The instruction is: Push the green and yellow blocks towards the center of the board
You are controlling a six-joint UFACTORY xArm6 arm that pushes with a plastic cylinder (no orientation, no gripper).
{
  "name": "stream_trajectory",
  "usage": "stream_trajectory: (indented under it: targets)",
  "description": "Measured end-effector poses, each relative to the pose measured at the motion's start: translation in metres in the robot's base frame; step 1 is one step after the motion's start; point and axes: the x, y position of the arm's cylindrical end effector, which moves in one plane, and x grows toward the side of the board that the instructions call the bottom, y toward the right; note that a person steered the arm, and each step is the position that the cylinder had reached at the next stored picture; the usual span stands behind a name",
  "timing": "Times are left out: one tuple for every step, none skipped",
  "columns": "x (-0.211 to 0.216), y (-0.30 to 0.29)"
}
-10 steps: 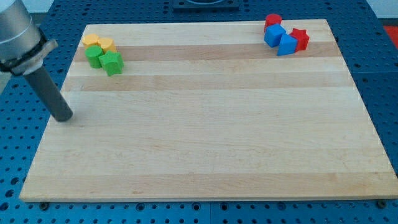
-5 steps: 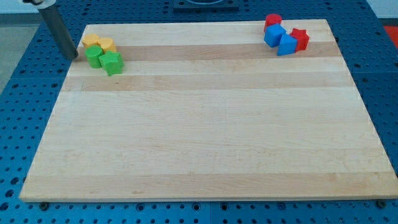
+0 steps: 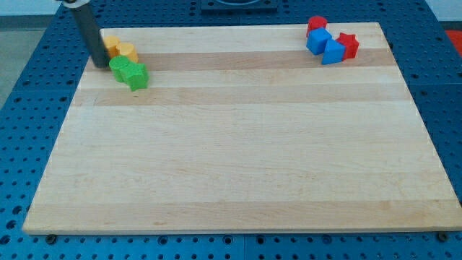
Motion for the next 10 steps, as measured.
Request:
stream_trajectory:
  targets:
    - [0.006,-0.016]
    - [0.002,-0.016]
    - [0.000,-0.016]
    - [-0.004,-0.016]
    - [-0.035,-0.016]
    - [-0.037,-0.015]
    - [-0.048,-0.013]
    - [-0.058,-0.011]
    - [-0.058,-0.002]
    - [-0.057,0.032]
